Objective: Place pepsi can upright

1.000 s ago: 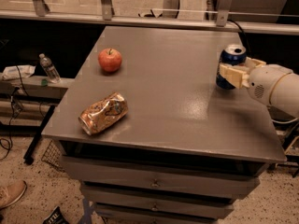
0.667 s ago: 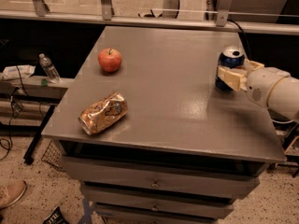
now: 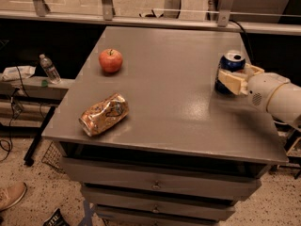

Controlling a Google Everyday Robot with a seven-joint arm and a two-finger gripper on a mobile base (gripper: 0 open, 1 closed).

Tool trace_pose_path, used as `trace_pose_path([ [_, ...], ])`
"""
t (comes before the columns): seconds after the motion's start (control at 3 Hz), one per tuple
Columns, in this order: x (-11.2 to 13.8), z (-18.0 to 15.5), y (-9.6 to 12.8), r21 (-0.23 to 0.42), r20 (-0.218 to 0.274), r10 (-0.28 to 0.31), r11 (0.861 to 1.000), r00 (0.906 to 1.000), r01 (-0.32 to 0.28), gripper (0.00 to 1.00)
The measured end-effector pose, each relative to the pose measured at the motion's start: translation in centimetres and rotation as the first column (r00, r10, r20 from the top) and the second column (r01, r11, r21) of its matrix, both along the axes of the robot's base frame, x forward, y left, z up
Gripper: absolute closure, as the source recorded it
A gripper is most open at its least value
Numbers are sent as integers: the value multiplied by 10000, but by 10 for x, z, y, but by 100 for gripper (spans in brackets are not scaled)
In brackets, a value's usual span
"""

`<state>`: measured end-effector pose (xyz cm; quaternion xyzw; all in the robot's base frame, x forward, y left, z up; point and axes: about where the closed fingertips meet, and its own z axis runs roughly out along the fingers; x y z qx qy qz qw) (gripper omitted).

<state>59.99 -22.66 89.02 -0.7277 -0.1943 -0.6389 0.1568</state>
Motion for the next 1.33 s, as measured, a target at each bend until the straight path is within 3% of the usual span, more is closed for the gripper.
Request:
trace_pose_path([
  [0.33,0,0,2,-26,-1,32,10000,10000,-32,82],
  [1.33,2,0,8,-20,-8,123,9999,9999,-123,11],
])
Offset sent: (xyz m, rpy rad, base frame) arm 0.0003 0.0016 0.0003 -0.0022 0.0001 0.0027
